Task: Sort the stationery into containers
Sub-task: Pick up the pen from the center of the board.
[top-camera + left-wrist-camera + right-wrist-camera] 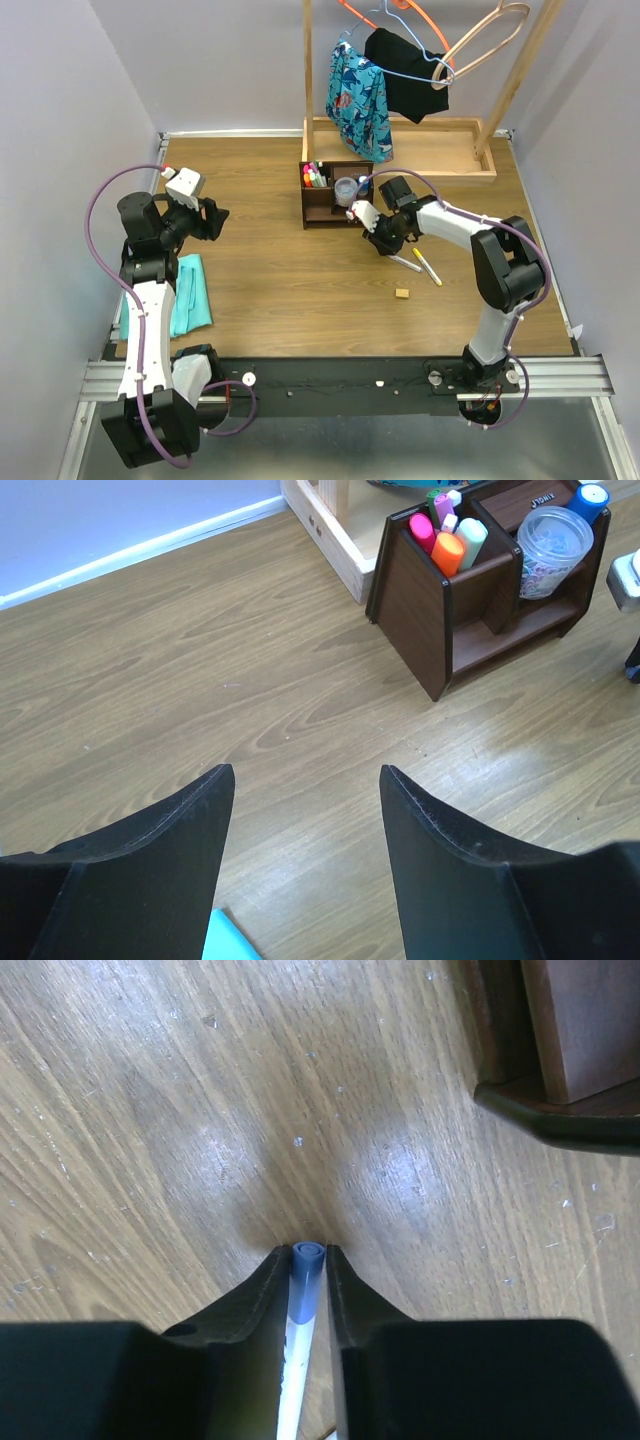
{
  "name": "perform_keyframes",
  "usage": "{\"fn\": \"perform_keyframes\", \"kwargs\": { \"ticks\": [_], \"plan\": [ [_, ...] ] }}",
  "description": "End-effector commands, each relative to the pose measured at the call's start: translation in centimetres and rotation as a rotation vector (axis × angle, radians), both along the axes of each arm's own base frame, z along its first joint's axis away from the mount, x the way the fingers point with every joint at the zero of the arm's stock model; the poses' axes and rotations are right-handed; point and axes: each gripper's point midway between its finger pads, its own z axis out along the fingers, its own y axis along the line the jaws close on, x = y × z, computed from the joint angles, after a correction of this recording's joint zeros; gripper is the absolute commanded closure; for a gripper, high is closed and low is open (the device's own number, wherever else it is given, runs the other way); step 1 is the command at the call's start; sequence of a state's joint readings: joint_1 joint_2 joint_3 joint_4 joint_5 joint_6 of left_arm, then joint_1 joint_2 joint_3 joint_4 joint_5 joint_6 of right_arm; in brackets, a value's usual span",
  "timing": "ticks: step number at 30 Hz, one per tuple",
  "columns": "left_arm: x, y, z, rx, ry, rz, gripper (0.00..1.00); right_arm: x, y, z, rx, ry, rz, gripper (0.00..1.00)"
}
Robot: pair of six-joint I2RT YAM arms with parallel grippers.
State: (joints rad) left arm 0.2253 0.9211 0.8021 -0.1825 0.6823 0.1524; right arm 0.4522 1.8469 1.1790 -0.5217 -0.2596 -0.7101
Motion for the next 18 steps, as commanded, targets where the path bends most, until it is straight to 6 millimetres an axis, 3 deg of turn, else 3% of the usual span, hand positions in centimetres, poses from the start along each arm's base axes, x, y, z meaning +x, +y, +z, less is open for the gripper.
{"fn": "perform_keyframes", "kwargs": {
  "ticks": [1,8,18],
  "plan": [
    [-0.4,0.1,0.1,0.0,-0.014,0.005,0.31,-3.8,-2.5,-3.3,-0.106,0.163,-0.031,0.75],
    [-0.6,0.3,0.2,0.006,-0.016,0.011,0.31,-4.0,-3.9,-4.0,-0.168,0.138,-0.042,0.67],
    [-0.8,0.3,0.0,0.002,-0.016,0.014,0.31,-5.5,-5.3,-4.8,-0.211,0.164,-0.045,0.67]
  ]
}}
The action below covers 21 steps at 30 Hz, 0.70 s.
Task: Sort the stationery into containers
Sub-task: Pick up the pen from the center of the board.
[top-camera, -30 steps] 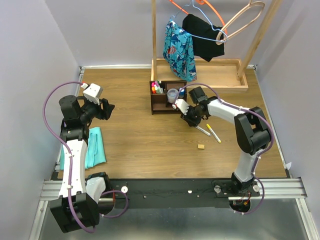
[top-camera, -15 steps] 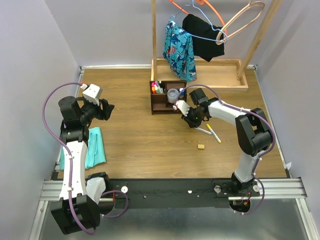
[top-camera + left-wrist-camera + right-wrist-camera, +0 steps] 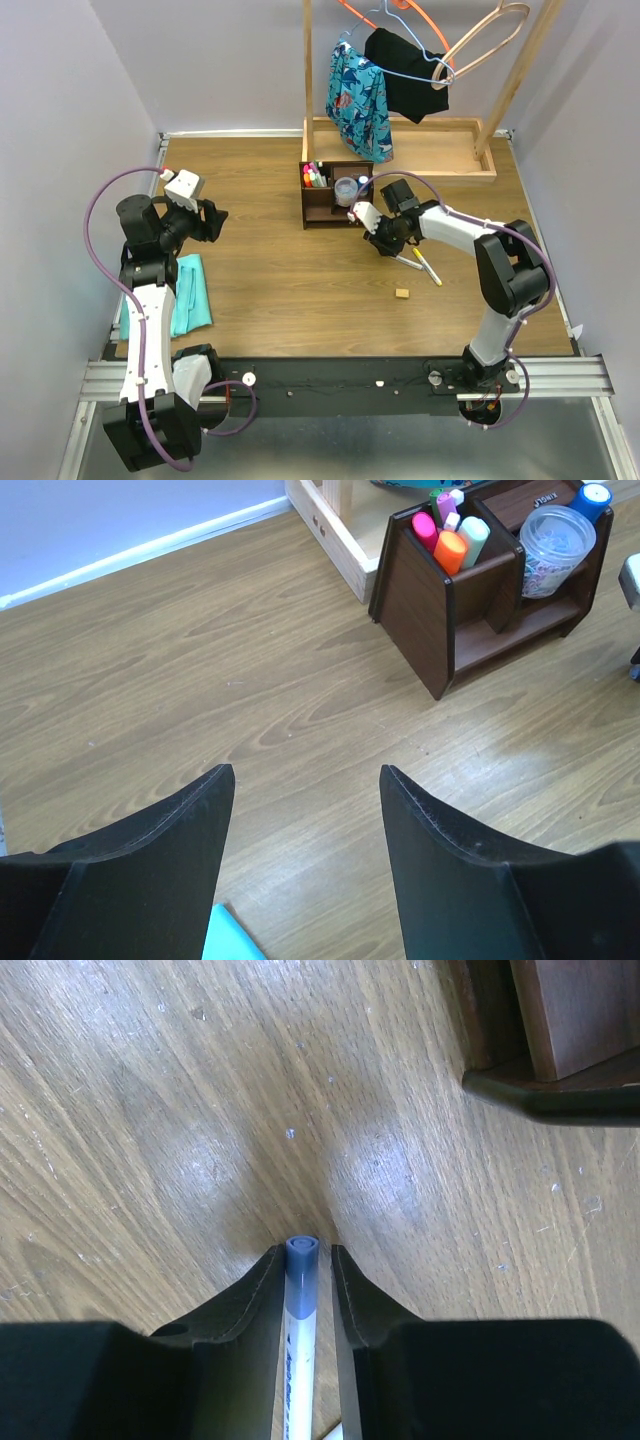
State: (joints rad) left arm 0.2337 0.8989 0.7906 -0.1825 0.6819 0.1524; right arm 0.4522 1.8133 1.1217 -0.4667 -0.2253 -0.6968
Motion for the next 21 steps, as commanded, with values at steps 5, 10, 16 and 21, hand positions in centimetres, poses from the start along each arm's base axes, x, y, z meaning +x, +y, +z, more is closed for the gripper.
{"fn": "perform_keyframes", "kwargs": {
  "ticks": [5,10,16,21],
  "plan": [
    [-0.5,0.2,-0.2,-0.002,-0.006,0.009,0.31,-6.0,-5.1,-5.0,-0.212,0.216,-0.025,0.67],
    [-0.6,0.3,-0.3,-0.003,-0.004,0.012,0.31,-6.6,-5.1,-5.2,-0.217,0.256,-0.012,0.85],
    [-0.9,0.3,-0.6,-0.002,0.006,0.014,0.31,-4.6,-1.1,0.0,-0.049,0.254,0.009,0.99],
    [-0.9,0.3,-0.8,-0.008,0.009,0.012,0.31,-2.0,5.8,9.1,0.251,0.297,0.091,0.99]
  ]
}}
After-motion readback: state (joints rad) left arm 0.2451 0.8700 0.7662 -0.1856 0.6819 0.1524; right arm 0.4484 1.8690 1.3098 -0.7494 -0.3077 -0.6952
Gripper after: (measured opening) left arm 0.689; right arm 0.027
